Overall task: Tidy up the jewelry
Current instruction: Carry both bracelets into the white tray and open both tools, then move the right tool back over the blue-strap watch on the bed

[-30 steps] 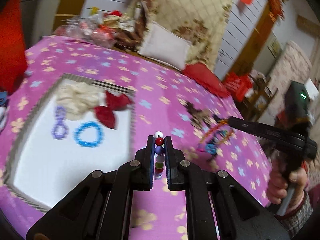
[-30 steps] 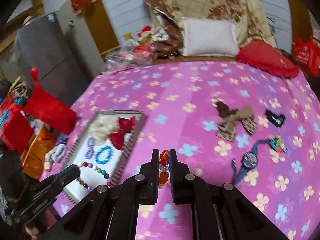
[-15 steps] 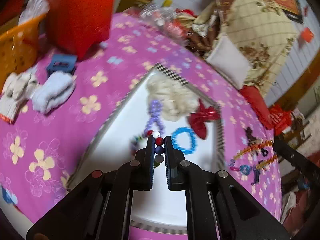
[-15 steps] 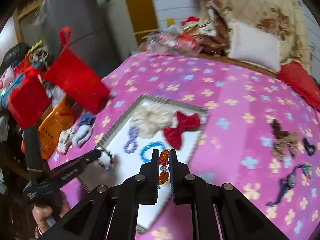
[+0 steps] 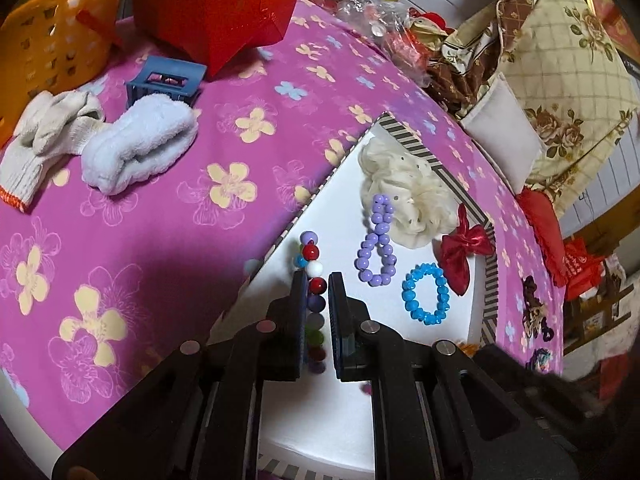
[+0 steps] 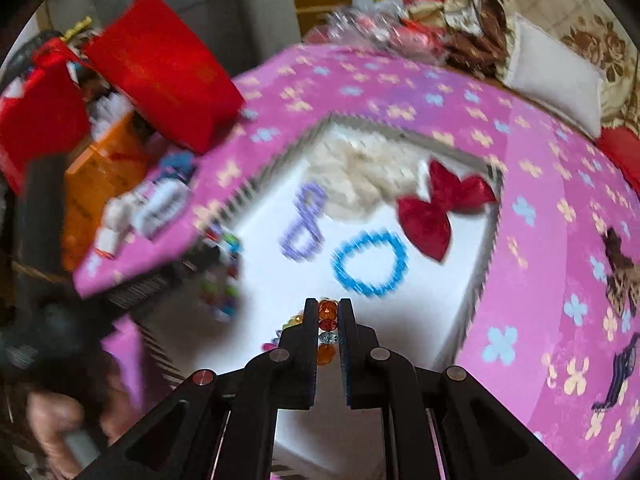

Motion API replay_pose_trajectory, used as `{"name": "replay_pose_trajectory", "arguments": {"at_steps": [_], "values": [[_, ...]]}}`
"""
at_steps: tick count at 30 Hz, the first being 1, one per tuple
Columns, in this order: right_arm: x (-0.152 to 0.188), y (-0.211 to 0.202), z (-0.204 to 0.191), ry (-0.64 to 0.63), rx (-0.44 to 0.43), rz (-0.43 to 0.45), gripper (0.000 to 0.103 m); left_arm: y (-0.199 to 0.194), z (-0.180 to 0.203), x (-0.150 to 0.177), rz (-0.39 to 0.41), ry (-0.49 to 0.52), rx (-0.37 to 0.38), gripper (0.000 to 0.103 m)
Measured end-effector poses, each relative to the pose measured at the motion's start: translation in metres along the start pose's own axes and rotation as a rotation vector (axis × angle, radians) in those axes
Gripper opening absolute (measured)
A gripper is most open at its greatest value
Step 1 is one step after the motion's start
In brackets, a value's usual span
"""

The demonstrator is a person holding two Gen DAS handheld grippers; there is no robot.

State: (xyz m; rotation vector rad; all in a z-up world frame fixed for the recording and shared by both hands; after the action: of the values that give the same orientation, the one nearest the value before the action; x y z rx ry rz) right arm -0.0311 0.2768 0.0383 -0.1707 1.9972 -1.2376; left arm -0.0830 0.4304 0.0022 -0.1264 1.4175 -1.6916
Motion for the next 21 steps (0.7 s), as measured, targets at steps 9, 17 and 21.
{"name": "replay_pose_trajectory", "arguments": {"at_steps": [9,17,21], "values": [[0.015,0.016,0.021,0.042,0.023,-0.056,0.009,-0.003,0.010,0.001,0.010,0.046,-0.002,0.017],[0.020,-0.005,0.020,0.025,0.040,0.015,0.036,-0.025,0.040,0.006,0.076,0.139,0.154,0.044],[0.025,-0.031,0.027,0.010,0.080,0.068,0.037,-0.034,0.035,0.001,0.113,0.089,0.174,0.044]]}}
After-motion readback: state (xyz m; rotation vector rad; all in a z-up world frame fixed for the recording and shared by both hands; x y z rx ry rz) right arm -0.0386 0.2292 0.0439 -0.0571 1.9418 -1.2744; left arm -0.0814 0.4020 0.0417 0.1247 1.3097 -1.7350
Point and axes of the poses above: each gripper's, at about its wrist camera, not at the fingertips, and y roughly the way its jaws point, z to its right, x to its underside, the point moved 3 cm from there along y, roughly the way its jaws point, and after that the axes turned 9 degrees about -x, right-handed, at the moved point
